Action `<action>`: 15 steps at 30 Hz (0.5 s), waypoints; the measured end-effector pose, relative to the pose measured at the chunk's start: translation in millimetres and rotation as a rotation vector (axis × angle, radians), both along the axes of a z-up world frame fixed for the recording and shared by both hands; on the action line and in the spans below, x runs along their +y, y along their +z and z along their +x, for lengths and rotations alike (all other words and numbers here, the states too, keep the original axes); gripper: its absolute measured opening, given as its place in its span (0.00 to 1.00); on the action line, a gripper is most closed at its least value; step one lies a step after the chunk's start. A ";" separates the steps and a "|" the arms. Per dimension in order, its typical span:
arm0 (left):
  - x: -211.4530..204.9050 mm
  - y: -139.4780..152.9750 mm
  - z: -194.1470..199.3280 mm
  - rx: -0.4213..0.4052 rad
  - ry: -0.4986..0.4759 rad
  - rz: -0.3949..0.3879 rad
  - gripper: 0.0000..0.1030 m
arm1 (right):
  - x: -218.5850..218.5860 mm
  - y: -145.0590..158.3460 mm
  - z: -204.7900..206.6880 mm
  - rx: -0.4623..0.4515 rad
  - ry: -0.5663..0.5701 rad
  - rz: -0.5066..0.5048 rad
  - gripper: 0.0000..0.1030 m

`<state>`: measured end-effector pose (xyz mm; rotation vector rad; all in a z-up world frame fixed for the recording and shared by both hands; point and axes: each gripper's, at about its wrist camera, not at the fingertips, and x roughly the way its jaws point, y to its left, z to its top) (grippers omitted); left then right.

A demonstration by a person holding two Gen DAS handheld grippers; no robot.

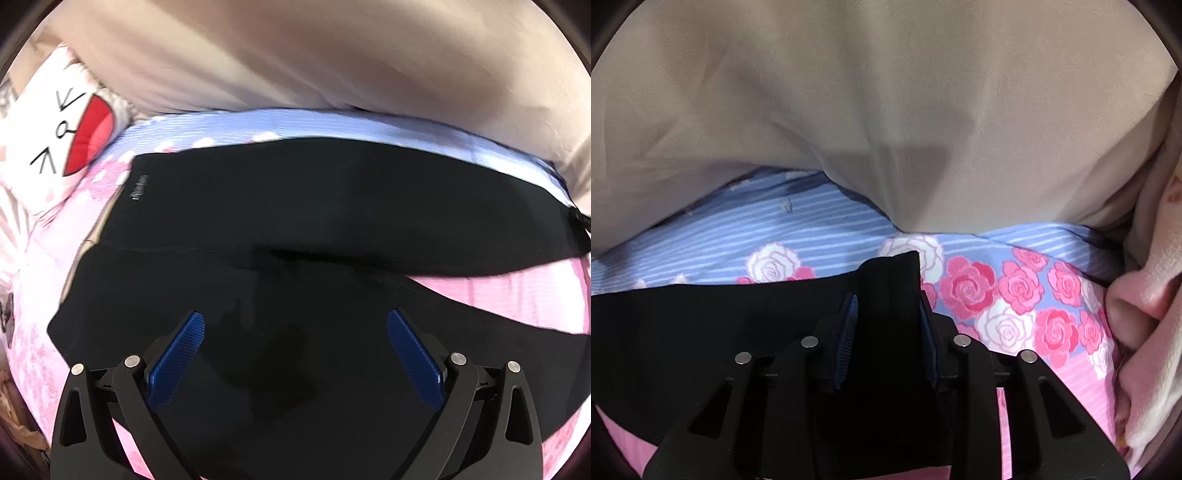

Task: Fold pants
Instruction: 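Lower both tools and grasp the trouser waistband edge, then lift the waistband with both tools and fold it over onto the leg hems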

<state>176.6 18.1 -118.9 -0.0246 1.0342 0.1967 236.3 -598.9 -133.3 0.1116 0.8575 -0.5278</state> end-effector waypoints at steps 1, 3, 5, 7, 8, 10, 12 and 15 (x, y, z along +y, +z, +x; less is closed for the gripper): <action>10.1 2.6 2.7 -0.009 0.014 0.003 0.94 | 1.7 -0.4 1.8 0.004 -0.011 -0.012 0.31; 27.3 5.0 9.2 -0.003 -0.004 -0.025 0.94 | 4.4 -1.3 4.9 0.008 -0.032 -0.036 0.33; 52.8 7.6 27.3 0.001 -0.020 0.034 0.95 | 6.4 -2.7 7.0 0.006 -0.039 -0.049 0.35; 81.9 8.1 46.7 -0.029 -0.020 0.112 0.95 | 9.2 -6.6 11.2 -0.004 -0.051 -0.047 0.36; 103.9 7.5 60.3 -0.038 -0.002 0.121 0.95 | 7.8 -7.8 13.4 -0.007 -0.055 -0.045 0.39; 146.0 6.6 85.1 -0.045 0.051 0.109 0.95 | 8.1 -9.1 13.2 -0.013 -0.060 -0.045 0.41; 189.4 6.3 111.3 -0.083 0.088 0.105 0.95 | 11.6 -9.9 14.8 -0.013 -0.059 -0.048 0.41; 231.0 -4.4 143.9 -0.086 0.083 0.134 0.95 | 6.7 -11.9 10.9 -0.012 -0.061 -0.051 0.41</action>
